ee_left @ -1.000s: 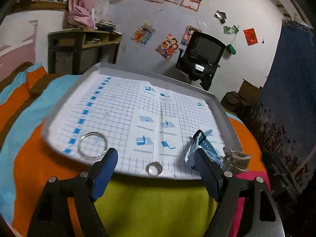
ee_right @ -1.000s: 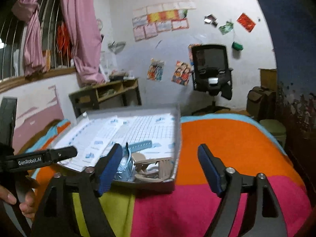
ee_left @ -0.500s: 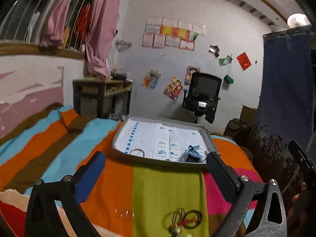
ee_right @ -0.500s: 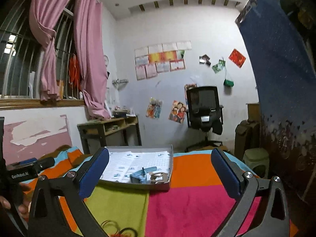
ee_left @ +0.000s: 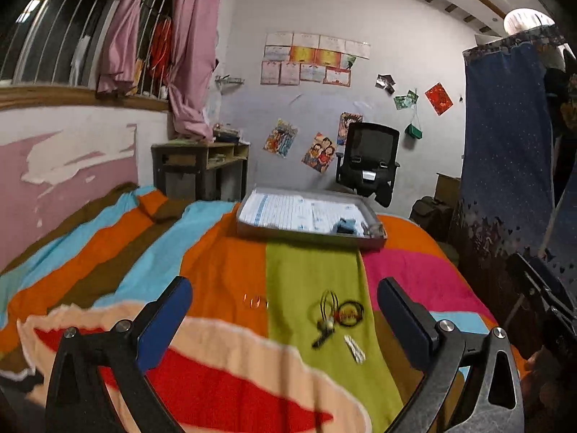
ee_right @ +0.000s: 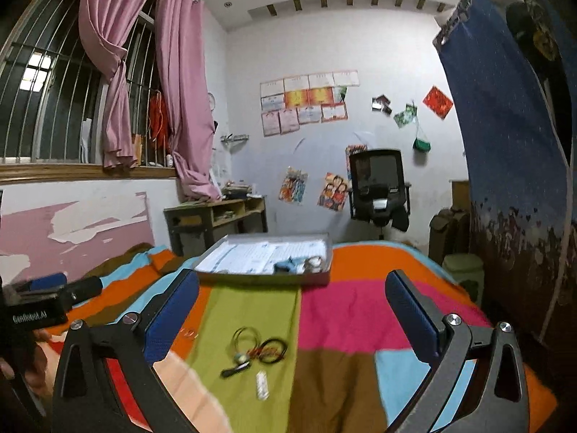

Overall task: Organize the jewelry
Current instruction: 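Withdraw both open tools from the tray back over the remaining jewelry, then close the left tool on the interlocked gold rings while the right tool reaches the hair ties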

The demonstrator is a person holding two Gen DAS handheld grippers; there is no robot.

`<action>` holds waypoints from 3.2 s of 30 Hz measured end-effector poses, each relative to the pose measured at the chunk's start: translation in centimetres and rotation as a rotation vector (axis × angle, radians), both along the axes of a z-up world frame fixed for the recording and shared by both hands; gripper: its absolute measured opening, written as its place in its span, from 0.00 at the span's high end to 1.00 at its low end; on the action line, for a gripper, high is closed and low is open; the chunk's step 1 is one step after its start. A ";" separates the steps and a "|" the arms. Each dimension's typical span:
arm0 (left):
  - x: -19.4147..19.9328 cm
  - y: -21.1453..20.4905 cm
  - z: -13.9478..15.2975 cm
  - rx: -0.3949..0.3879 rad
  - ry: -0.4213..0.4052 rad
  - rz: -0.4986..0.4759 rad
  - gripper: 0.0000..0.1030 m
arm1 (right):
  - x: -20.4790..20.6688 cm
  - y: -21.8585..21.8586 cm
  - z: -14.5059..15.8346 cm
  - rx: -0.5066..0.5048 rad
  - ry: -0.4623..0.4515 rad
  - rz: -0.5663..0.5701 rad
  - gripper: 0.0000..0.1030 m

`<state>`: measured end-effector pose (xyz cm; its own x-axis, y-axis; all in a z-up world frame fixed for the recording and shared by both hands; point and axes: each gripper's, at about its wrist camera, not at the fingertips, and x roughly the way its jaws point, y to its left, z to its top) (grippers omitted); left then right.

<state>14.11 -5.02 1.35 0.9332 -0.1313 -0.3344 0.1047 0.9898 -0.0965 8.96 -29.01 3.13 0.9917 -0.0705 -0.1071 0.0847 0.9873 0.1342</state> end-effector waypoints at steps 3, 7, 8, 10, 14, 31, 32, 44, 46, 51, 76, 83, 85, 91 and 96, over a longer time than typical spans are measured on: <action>-1.8 0.6 -0.8 -0.007 0.007 0.012 0.00 | -0.8 0.3 -1.2 0.011 0.053 0.009 0.01; -3.4 1.1 -1.8 -0.003 0.029 0.065 0.00 | -1.9 0.6 -2.6 0.010 0.103 0.009 0.01; -3.8 1.2 -2.0 -0.002 0.032 0.076 0.00 | -2.3 0.6 -2.8 0.007 0.111 0.006 0.01; -4.6 1.5 -2.3 -0.004 0.037 0.090 0.00 | -2.4 0.8 -2.9 0.011 0.125 0.007 0.01; -5.4 1.4 -2.5 0.013 0.032 0.092 0.00 | -2.6 0.9 -3.7 0.016 0.170 0.007 0.01; -4.7 0.9 -3.3 0.085 0.092 0.130 0.00 | -1.7 1.2 -4.6 0.029 0.227 0.023 0.01; -4.6 1.0 -3.3 0.083 0.098 0.131 0.00 | -1.6 1.3 -4.7 0.030 0.230 0.020 0.01; 0.3 2.3 0.5 0.165 0.109 0.107 0.00 | 2.1 0.8 -2.2 -0.030 0.229 0.017 0.01; 1.5 2.6 0.9 0.170 0.113 0.100 0.00 | 3.9 0.8 -1.4 -0.060 0.233 0.031 0.01; 6.6 3.2 1.0 0.181 0.211 0.077 0.00 | 7.9 0.6 0.7 -0.061 0.212 0.054 0.01; 22.2 2.6 -12.2 0.171 0.482 -0.213 0.25 | 25.1 4.5 -11.5 -0.038 0.537 0.396 0.42; 24.5 2.4 -13.7 0.145 0.522 -0.246 0.41 | 26.0 7.0 -14.5 -0.076 0.616 0.487 0.60; 25.0 2.4 -14.1 0.138 0.527 -0.244 0.43 | 26.3 7.4 -15.0 -0.071 0.625 0.497 0.64; 26.1 1.9 -15.2 0.130 0.547 -0.255 0.55 | 26.9 7.8 -15.9 -0.043 0.646 0.503 0.80; 26.2 1.7 -15.3 0.125 0.549 -0.269 0.71 | 27.0 8.0 -16.0 -0.034 0.648 0.504 0.94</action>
